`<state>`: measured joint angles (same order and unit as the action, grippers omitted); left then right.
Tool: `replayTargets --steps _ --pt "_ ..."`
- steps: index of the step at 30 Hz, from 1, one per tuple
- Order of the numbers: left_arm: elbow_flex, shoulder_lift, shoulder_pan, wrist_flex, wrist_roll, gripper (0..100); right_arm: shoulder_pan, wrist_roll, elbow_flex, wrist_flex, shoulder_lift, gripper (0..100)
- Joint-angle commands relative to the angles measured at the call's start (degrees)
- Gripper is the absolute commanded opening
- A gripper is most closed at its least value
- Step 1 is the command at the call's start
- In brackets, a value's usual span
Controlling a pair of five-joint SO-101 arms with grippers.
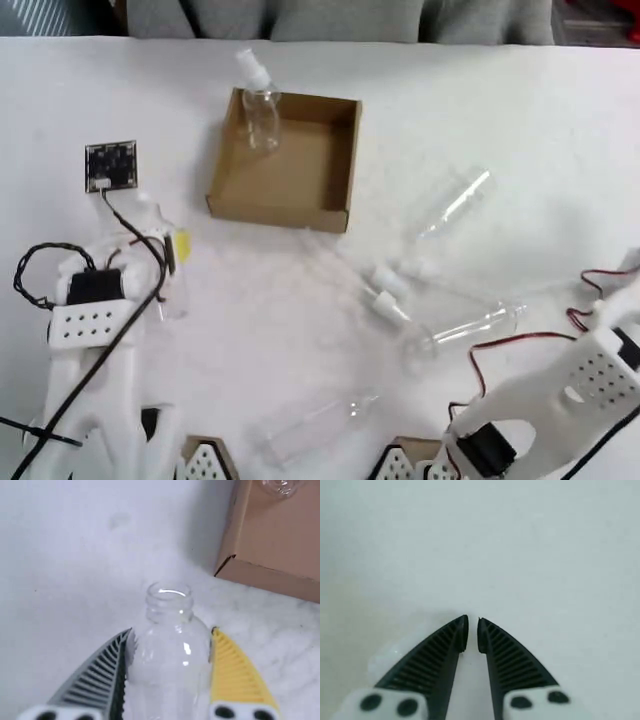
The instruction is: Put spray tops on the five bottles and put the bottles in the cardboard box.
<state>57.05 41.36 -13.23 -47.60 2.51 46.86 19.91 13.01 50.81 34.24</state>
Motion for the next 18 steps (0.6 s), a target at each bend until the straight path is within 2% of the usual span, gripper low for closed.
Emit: replayTargets --steps 1,6,13,15,18 --pt "-0.26 2.07 -0.66 1.76 0.09 2 -3.74 -2.64 6.24 2.42 -0.84 1.6" --pt "-0.26 2.07 -0.66 1.76 0.09 2 -7.08 -5.98 15.30 10.86 -0.75 1.8" --pt "-0.26 2.07 -0.66 1.85 0.09 2 -8.04 -10.81 25.05 32.48 -0.66 1.9" --pt "-0.26 2.07 -0.57 1.85 0.09 2 -8.04 -12.66 24.88 35.56 -0.66 2.4" --pt "-0.26 2.07 -0.48 1.85 0.09 2 -8.04 -14.42 24.79 37.76 -0.48 8.2"
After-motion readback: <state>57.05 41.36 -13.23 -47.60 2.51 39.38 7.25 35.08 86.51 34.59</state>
